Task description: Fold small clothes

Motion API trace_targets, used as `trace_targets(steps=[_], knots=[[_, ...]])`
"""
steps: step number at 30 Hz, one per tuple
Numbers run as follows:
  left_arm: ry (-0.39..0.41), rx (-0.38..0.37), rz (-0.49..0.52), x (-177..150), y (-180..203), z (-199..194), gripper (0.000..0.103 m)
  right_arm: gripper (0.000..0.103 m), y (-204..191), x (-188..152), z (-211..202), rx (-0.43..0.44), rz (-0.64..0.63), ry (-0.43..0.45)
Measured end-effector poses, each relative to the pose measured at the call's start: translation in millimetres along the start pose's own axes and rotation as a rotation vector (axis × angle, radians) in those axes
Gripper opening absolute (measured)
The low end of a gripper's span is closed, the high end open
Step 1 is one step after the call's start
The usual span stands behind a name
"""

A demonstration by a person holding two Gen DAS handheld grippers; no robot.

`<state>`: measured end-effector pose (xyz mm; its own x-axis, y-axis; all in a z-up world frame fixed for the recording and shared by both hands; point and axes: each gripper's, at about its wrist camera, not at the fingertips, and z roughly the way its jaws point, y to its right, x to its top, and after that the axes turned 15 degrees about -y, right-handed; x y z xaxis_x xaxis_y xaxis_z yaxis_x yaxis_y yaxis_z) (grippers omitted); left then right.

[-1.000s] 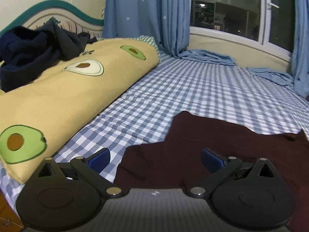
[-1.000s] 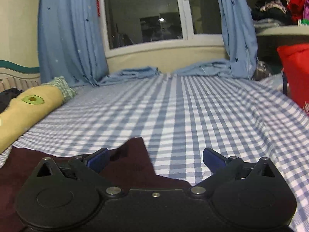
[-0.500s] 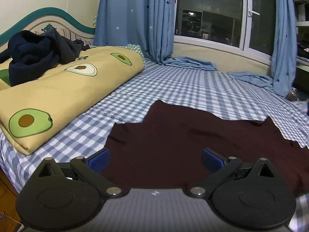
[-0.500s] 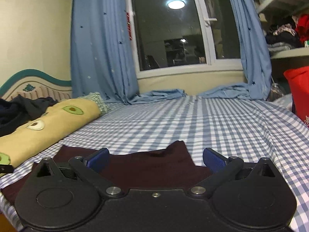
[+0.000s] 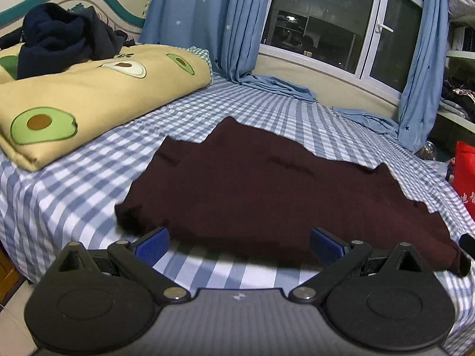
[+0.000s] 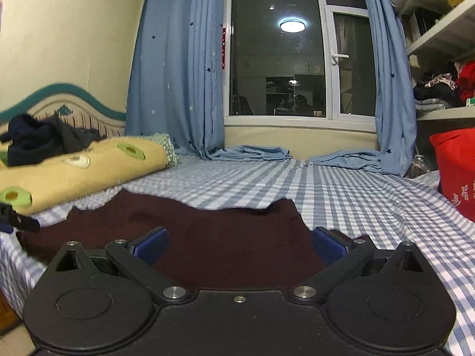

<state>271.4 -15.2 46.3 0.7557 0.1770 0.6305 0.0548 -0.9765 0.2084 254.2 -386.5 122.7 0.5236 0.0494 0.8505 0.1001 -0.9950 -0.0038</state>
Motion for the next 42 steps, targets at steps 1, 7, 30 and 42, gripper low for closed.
trace_targets(steps=[1,7,30,42], knots=[[0.003,0.006,0.000,-4,0,0,0.102,0.103,-3,-5,1,-0.005,-0.004,-0.010],[-0.001,0.027,-0.033,-26,-11,10,0.102,0.103,-16,-30,11,-0.011,0.032,-0.031],[-0.064,0.009,-0.105,-21,-20,43,0.102,0.103,-43,39,146,0.046,0.040,-0.167],[-0.076,0.018,-0.155,-22,-28,47,0.102,0.102,-56,-5,131,0.029,-0.033,-0.156]])
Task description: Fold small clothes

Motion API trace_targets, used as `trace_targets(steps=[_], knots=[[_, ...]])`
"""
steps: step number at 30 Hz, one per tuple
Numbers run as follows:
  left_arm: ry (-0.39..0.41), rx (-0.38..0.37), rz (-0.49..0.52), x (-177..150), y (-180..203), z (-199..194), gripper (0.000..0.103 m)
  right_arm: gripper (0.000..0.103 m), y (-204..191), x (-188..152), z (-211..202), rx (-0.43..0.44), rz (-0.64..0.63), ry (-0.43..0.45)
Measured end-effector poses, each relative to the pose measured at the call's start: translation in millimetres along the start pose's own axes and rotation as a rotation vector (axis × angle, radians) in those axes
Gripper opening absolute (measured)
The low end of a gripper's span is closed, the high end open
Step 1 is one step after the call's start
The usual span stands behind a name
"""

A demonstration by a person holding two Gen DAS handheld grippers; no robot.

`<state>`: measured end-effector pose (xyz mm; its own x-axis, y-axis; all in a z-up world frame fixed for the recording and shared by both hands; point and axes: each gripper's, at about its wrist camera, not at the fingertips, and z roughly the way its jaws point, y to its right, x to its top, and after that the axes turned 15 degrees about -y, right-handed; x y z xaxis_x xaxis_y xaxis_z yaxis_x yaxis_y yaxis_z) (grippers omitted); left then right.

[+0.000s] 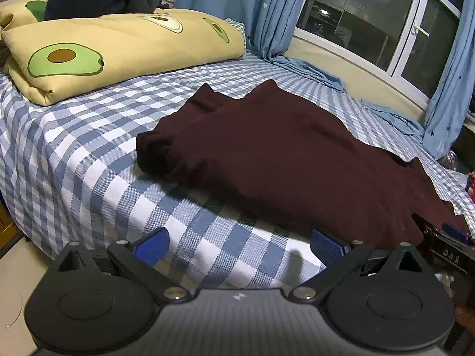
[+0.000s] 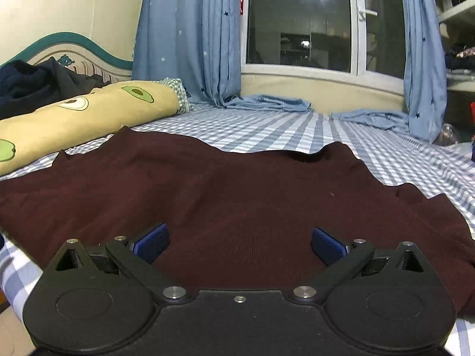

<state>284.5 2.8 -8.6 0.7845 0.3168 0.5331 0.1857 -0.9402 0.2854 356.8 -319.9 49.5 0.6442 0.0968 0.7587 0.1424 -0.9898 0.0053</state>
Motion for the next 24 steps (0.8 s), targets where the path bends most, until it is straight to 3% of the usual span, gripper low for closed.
trace_targets(steps=[12,16,24], knots=[[0.064,-0.005,-0.083,31,3,11,0.102,0.102,4,-3,-1,0.012,0.023,0.014],[0.041,0.014,-0.116,44,4,24,0.103,0.102,5,-4,-1,0.012,0.026,0.017],[0.063,0.052,-0.088,40,8,29,0.102,0.102,2,-7,-3,0.002,0.023,0.029]])
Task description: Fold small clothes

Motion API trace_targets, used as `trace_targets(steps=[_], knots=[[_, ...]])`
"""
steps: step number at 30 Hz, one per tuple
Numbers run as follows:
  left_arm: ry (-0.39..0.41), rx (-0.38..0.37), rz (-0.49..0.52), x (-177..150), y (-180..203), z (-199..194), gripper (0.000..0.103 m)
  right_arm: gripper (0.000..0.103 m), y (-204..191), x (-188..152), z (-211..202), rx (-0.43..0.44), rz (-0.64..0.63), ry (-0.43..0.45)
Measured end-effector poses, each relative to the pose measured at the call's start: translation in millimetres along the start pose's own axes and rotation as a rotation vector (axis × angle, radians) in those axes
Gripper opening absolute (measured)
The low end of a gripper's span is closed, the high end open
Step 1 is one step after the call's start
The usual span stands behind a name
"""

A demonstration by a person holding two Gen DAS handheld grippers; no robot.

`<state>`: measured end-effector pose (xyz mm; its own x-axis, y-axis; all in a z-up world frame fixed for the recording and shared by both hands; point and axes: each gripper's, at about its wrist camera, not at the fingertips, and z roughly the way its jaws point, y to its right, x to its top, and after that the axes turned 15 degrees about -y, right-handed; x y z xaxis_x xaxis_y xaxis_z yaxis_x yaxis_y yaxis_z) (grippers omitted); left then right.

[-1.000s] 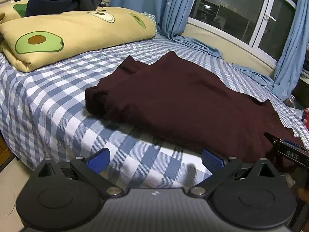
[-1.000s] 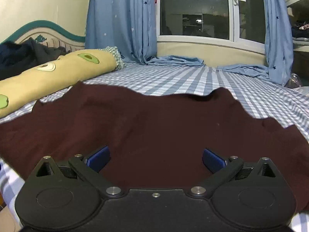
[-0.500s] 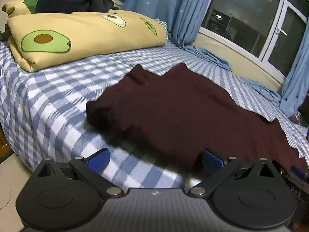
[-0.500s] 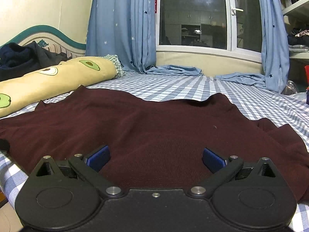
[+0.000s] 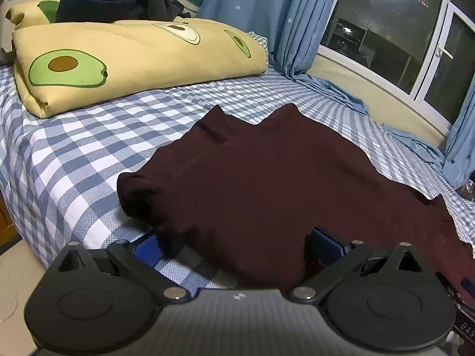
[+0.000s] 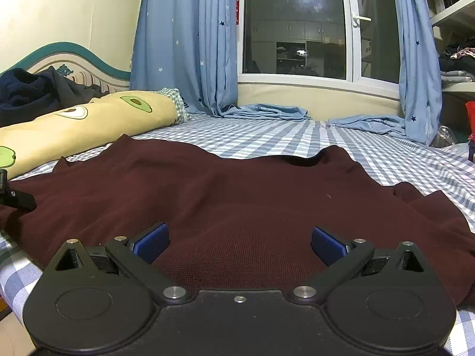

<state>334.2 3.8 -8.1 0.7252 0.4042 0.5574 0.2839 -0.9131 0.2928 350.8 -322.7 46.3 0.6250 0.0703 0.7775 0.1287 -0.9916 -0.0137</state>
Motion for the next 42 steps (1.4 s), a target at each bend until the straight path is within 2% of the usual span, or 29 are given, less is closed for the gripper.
trace_targets(steps=[8,13,19,24,33,42], knots=[[0.003,-0.004,-0.004,0,-1,0,0.102,0.102,-2,-1,-2,-0.011,-0.004,0.010],[0.069,-0.101,-0.129,-5,-11,-6,0.101,0.102,-2,-1,-2,-0.011,-0.004,0.010],[0.076,-0.115,-0.058,-8,0,3,0.096,0.102,-4,0,-2,-0.012,-0.004,0.013],[0.085,-0.160,-0.138,2,-8,10,0.096,0.102,-4,0,-2,-0.010,-0.001,0.015],[0.080,-0.144,-0.105,2,-5,13,0.097,0.102,-8,-4,-5,-0.038,-0.014,0.043],[0.092,-0.115,-0.170,4,-7,11,0.082,0.102,-8,-5,-5,-0.032,-0.005,0.046]])
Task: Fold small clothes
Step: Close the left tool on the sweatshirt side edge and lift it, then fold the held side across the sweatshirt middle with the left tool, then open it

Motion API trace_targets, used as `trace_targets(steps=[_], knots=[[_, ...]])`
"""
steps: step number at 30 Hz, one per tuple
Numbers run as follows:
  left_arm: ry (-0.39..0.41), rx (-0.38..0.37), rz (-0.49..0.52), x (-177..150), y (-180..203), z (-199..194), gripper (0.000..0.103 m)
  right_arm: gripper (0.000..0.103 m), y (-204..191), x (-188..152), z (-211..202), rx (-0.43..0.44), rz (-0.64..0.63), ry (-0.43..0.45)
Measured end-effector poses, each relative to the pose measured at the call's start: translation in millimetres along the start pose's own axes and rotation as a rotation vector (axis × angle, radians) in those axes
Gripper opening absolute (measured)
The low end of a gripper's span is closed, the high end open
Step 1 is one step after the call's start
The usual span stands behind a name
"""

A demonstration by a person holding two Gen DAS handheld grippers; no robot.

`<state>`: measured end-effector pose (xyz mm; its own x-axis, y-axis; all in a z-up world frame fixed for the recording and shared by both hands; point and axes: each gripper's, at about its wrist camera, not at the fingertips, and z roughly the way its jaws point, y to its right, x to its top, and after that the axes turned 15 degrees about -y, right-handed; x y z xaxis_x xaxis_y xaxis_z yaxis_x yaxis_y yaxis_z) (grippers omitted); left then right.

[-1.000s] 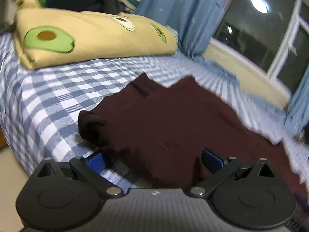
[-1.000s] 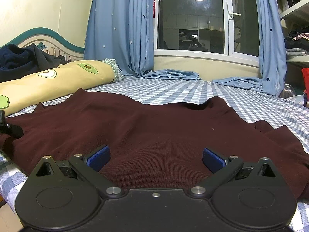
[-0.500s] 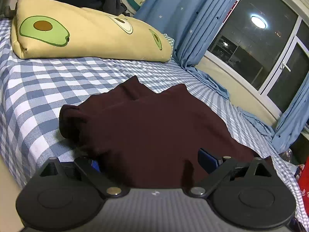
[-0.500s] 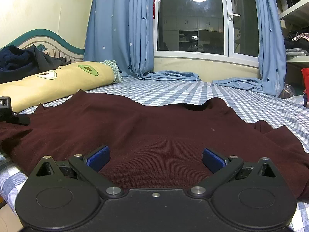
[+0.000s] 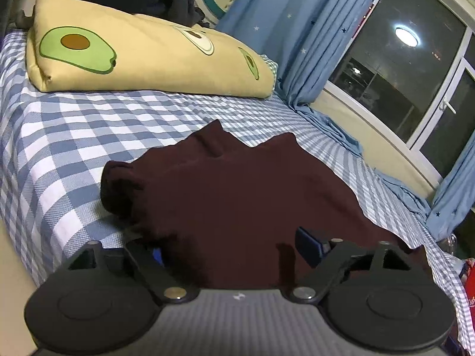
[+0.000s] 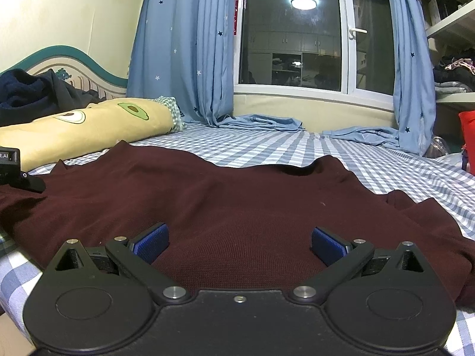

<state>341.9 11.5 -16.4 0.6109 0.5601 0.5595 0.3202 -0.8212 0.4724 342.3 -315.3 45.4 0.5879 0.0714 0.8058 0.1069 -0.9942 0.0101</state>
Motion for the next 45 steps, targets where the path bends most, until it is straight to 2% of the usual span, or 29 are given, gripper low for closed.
trace_targets(steps=[4,8,10,15,17,26,32,38,45], knots=[[0.009,0.017,-0.018,0,-1,-1,0.073,0.102,2,0,0,0.013,0.008,-0.003],[0.008,0.021,-0.056,3,-5,-2,0.051,0.102,4,1,1,0.014,0.011,-0.004],[0.010,0.016,-0.067,5,-6,-3,0.045,0.102,5,1,1,0.011,0.009,-0.001],[0.044,0.020,-0.013,9,2,-11,0.022,0.102,6,-1,1,0.014,0.011,0.005],[0.054,0.016,0.013,12,7,-15,0.018,0.102,6,-1,1,0.013,0.010,0.006],[0.089,-0.004,0.108,19,35,-24,0.012,0.102,3,-1,0,0.005,0.010,0.005],[0.107,-0.049,0.163,24,59,-32,0.010,0.102,3,-2,-1,0.001,0.014,0.008],[0.113,-0.125,0.272,32,110,-37,0.009,0.102,3,-2,-2,0.004,0.019,0.008],[0.078,-0.225,0.428,18,190,-32,0.009,0.102,7,-3,-18,-0.033,-0.040,0.042]])
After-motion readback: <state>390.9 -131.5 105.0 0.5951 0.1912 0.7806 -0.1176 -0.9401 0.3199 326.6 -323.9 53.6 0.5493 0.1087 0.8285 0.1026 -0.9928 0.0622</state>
